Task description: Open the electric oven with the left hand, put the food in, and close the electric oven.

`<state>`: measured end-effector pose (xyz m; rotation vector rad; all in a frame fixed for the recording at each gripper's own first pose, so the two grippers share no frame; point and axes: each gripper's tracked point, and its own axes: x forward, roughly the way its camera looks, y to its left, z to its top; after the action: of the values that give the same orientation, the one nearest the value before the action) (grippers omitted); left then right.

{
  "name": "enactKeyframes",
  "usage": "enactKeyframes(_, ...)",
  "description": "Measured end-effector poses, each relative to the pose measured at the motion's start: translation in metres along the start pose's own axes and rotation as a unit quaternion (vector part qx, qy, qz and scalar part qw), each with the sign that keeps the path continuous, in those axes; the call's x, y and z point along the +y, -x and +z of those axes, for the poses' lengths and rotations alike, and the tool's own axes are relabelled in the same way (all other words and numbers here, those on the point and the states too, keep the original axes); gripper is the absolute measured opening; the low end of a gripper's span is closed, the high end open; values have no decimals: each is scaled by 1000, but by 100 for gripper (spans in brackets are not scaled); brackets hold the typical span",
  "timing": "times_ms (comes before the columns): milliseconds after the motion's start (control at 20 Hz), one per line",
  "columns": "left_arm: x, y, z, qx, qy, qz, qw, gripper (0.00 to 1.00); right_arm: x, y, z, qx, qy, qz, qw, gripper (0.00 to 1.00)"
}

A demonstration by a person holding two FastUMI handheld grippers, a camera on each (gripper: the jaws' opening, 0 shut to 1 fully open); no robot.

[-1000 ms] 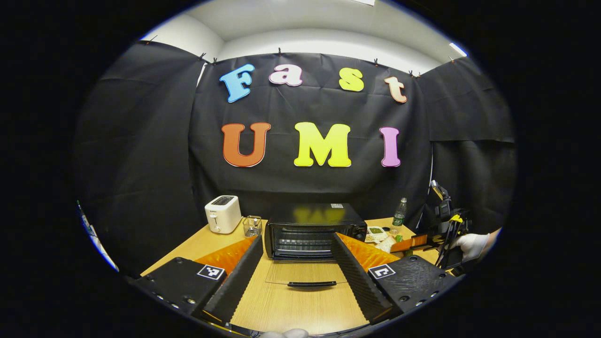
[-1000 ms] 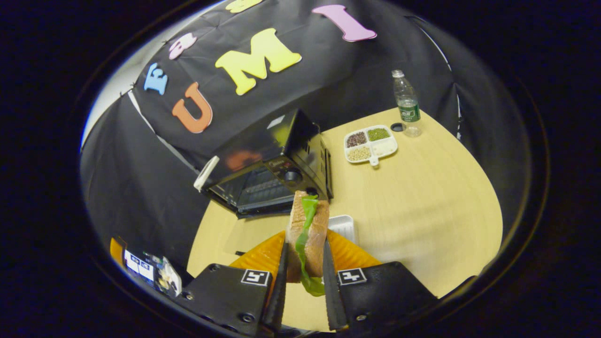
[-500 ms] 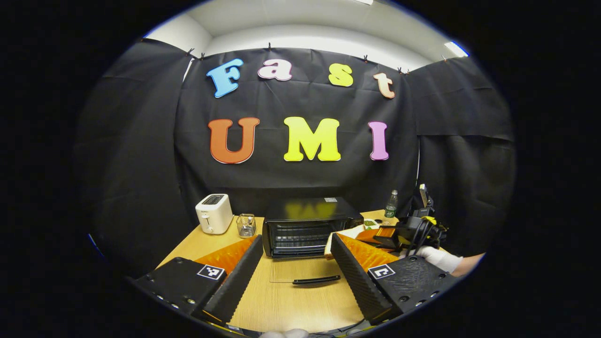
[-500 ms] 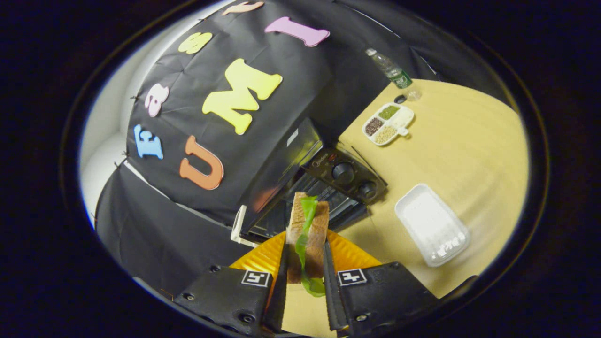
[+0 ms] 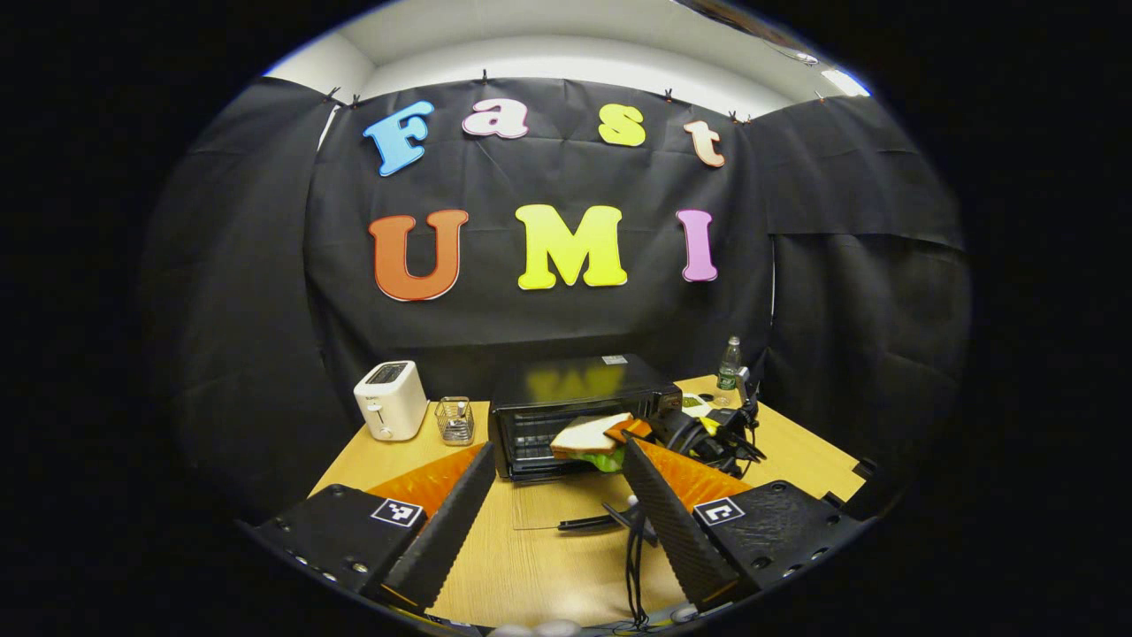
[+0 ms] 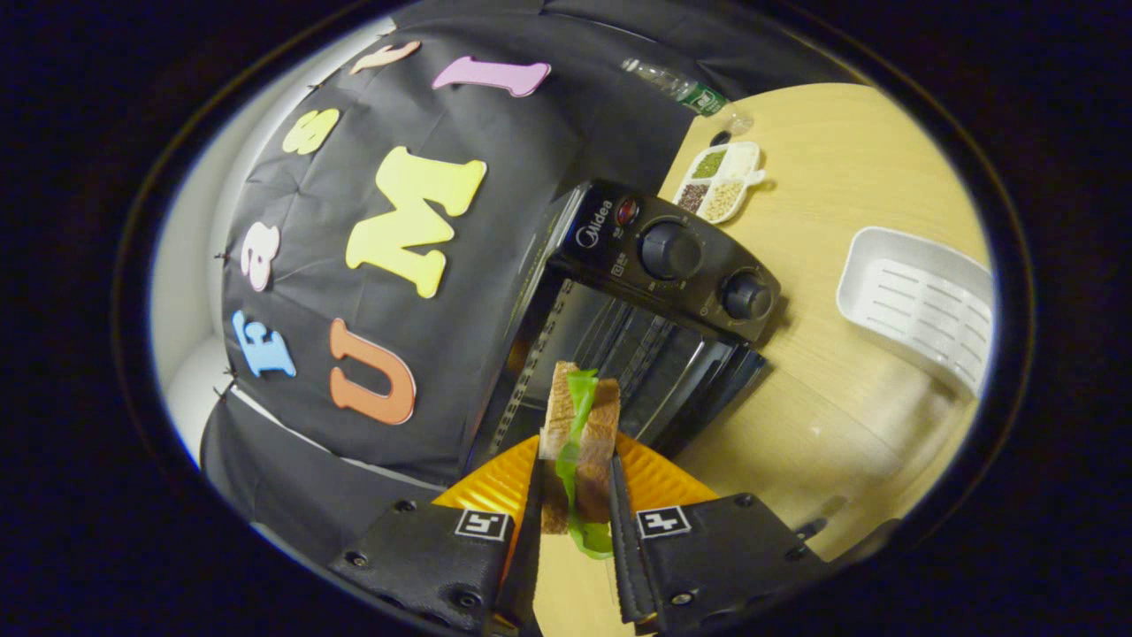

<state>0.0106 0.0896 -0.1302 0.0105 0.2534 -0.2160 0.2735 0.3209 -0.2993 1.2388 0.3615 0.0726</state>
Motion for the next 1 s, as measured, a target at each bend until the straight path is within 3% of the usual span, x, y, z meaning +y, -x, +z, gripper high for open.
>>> enactKeyframes(100, 2, -1, -2, 5, 1, 0, 1000, 95, 1, -18, -3, -15, -13, -2, 1000, 39)
enactKeyframes(200, 3, -1, -4, 8, 0, -1, 1000, 95, 0, -35, -5, -23, -21, -8, 999, 34)
enactKeyframes(250, 4, 0, -4, 7, -2, 0, 1000, 96, -1, -43, -8, -23, -18, -12, 1000, 39)
enactKeyframes(350, 7, -1, -5, 9, -2, 3, 1000, 95, -8, -55, -7, -29, -7, -24, 999, 34)
enactKeyframes(450, 10, 1, -6, 8, 4, 7, 1000, 96, -19, -62, -4, -33, 1, -43, 999, 39)
enactKeyframes(600, 13, 1, -11, 14, 8, 14, 1000, 96, -19, -68, -3, -37, 3, -44, 998, 34)
enactKeyframes(650, 13, 2, -12, 15, 8, 15, 1000, 96, -20, -71, -5, -38, 13, -47, 998, 39)
enactKeyframes(700, 12, 3, -12, 16, 7, 16, 1000, 96, -22, -74, -8, -35, 23, -51, 998, 34)
enactKeyframes(800, 11, 4, -10, 14, 6, 16, 1000, 95, -25, -74, -9, -33, 44, -64, 996, 36)
enactKeyframes(900, 9, 4, -9, 11, 4, 15, 1000, 95, -31, -73, -8, -25, 90, -83, 992, 43)
enactKeyframes(950, 9, 2, -7, 9, 4, 14, 1000, 96, -33, -71, -5, -24, 117, -93, 989, 55)
enactKeyframes(1000, 8, 2, -7, 9, 5, 14, 1000, 95, -35, -71, -3, -24, 139, -100, 985, 50)
